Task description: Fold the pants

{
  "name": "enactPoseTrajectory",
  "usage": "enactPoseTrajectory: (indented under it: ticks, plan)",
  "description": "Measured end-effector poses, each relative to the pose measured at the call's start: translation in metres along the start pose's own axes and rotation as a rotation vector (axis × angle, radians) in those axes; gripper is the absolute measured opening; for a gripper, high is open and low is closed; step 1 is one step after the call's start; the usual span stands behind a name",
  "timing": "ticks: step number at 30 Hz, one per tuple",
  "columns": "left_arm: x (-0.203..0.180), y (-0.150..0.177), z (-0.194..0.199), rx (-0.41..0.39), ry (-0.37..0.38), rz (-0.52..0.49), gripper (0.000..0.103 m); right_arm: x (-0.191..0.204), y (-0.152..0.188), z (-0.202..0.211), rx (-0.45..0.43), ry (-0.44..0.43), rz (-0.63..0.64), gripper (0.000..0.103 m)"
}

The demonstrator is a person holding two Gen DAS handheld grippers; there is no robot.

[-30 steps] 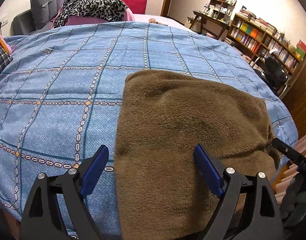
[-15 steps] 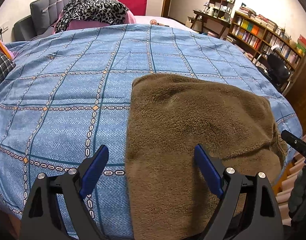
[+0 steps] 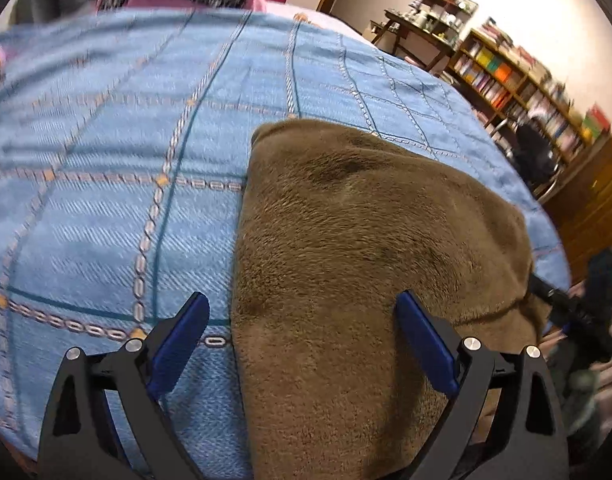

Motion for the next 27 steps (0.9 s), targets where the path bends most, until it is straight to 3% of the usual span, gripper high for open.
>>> enactPoseTrajectory:
  ticks: [3, 11, 22, 24, 27]
  plan:
    - [0.012, 0.0, -0.008, 0.031, 0.046, 0.084, 0.094, -0.004, 0.001, -0.009, 0.028, -0.021, -0.023, 0.086]
    - [0.021, 0.003, -0.022, 0.082, 0.156, 0.191, 0.097, -0.012, 0.002, -0.024, 0.08, -0.071, -0.059, 0.093]
    - [0.011, 0.002, -0.03, 0.133, 0.305, 0.208, 0.097, -0.004, 0.003, -0.038, 0.136, -0.155, -0.035, 0.092]
    - [0.007, 0.003, -0.029, 0.137, 0.313, 0.189, 0.092, -0.002, 0.003, -0.038, 0.145, -0.17, -0.03, 0.075]
    - [0.004, 0.002, -0.027, 0.131, 0.316, 0.185, 0.077, 0.004, 0.004, -0.04, 0.158, -0.188, -0.037, 0.064]
Point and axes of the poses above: each gripper's, at about its wrist camera, not at the fingertips, and z roughly against the way its jaws point, x to its left, y to its underside, the point moved 3 cm from there along -z, roughly the way its jaws point, and after that the axes turned 15 degrees about -x, right-handed, at the moved point
